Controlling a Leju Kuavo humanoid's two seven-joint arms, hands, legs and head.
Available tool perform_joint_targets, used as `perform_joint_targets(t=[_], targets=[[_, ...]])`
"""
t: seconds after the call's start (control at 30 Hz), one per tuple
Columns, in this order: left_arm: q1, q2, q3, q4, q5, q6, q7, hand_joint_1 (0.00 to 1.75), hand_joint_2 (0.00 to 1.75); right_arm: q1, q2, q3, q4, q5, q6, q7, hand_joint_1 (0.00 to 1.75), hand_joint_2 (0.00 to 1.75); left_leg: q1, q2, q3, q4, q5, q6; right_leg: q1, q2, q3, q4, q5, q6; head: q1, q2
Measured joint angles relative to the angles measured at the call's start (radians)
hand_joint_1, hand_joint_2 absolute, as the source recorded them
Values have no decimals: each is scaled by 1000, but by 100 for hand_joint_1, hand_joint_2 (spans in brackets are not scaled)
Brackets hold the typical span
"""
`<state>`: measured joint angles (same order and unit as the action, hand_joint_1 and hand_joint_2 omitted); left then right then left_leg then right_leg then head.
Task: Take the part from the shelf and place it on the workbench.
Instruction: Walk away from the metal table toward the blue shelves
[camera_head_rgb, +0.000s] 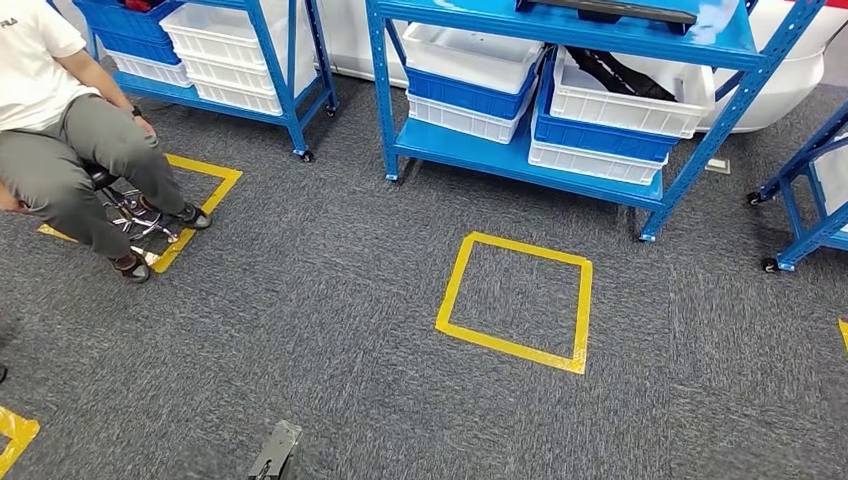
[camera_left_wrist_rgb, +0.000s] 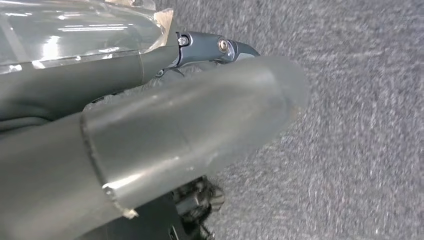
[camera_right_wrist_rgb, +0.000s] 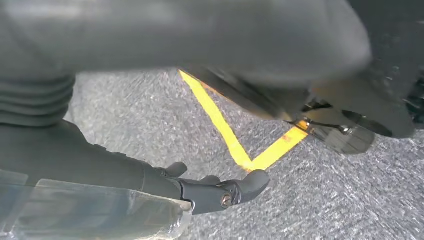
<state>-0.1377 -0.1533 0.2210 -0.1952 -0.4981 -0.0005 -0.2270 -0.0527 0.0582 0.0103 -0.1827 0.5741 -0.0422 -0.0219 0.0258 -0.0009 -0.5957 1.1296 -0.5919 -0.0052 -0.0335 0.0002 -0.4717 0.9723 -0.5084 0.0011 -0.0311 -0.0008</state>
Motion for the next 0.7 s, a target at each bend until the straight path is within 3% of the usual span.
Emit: perform_joint_targets(t=[0.07, 0.1, 0.23, 0.3, 0.37, 0.4, 0.43, 0.47, 0.53, 0.6, 0.7], targets=[[4, 2, 2, 3, -1, -2, -3, 0, 0, 2, 2, -4, 2, -2, -4, 3, 0, 175, -3, 7, -1, -99, 113, 5, 1, 1, 16, 0, -18, 12, -1, 0], [7, 2, 3, 4, -2, -4, -4, 0, 0, 2, 2, -8, 3, -4, -6, 5, 0, 175, -6, 10, -2, -121, 146, 9, 4, 2, 16, -2, -24, 18, -1, 0], [9, 1, 8, 5, -4, -7, -6, 0, 0, -1, 4, -20, 3, -11, -14, 12, 0, 175, -14, 1, 5, -132, 154, 32, 10, -2, 19, 3, -46, 40, 1, 0], [6, 1, 12, 5, -4, -6, -7, 0, 0, -2, 4, -25, 3, -14, -14, 13, 0, 87, -14, 0, 16, -140, 150, 46, 11, -3, -31, 99, -87, 35, 3, 0], [4, 0, 15, 5, -5, -6, -7, 0, 0, -3, 5, -31, 3, -16, -14, 16, 0, 0, -19, 1, 23, -141, 142, 57, 12, -2, -128, 257, -134, 28, 4, 0], [4, 0, 16, 5, -5, -6, -7, 0, 0, -2, 5, -34, 3, -16, -14, 18, 0, 0, -22, 2, 28, -141, 137, 60, 13, -1, -168, 310, -139, 29, 5, 0], [5, 0, 16, 5, -5, -7, -6, 0, 0, -1, 4, -37, 3, -16, -14, 20, 0, 0, -25, 3, 35, -141, 132, 62, 15, -1, -190, 323, -125, 35, 5, 0], [5, -1, 17, 5, -5, -7, -6, 0, 0, -1, 4, -39, 3, -17, -13, 22, 0, 0, -27, 4, 45, -141, 125, 62, 16, -3, -189, 289, -92, 43, 6, 0], [5, -2, 17, 5, -6, -9, -6, 0, 0, 1, 4, -41, 3, -17, -12, 22, 0, 0, -31, 12, 67, -140, 109, 57, 20, -25, -147, 146, -3, 51, 7, 0], [4, -3, 18, 5, -6, -9, -5, 0, 0, -2, 4, -41, 3, -17, -11, 23, 0, 0, -39, 24, 82, -137, 90, 50, 26, -43, -111, 49, 50, 38, 7, 0], [2, -2, 21, 5, -6, -8, -4, 0, 0, -4, 4, -41, 3, -17, -10, 24, 0, 0, -41, 41, 88, -132, 75, 38, 24, -22, -105, 36, 57, 16, 3, 0]])
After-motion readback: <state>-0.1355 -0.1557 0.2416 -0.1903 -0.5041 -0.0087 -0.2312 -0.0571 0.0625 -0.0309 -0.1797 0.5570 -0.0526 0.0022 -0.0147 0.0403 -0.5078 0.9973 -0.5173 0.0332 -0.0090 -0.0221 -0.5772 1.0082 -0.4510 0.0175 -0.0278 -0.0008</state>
